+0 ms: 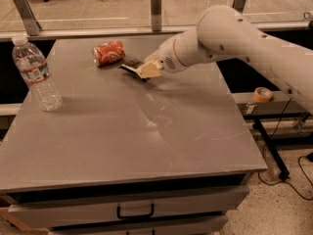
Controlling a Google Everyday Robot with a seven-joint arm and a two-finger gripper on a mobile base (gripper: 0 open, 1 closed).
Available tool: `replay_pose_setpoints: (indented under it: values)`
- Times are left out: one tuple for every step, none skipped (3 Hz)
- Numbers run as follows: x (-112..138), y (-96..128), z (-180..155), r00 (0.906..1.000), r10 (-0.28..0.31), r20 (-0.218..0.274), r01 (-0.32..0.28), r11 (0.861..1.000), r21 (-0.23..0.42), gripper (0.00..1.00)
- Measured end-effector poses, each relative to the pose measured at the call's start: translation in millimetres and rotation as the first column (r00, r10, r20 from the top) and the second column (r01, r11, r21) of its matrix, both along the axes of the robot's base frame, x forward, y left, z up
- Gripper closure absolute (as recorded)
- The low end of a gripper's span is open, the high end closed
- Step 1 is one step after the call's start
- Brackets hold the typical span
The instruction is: Move rxbar chocolate near coke can
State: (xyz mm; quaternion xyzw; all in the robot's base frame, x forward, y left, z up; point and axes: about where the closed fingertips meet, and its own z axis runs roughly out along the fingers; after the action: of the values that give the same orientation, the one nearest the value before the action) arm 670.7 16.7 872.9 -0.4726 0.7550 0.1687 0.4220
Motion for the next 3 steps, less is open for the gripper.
replay_pose_setpoints:
  values:
    - [12.6,21.0,-1.7,0.9997,0.026,0.001,-0.026,1.0,0.007,0.36]
    - [22.0,33.5,-5.6,0.9992,0.04,0.001,-0.04,0.999,0.004,0.12]
    - [27.6,36.1,-7.0,0.9994,0.034,0.0,-0.034,0.999,0.003,0.0]
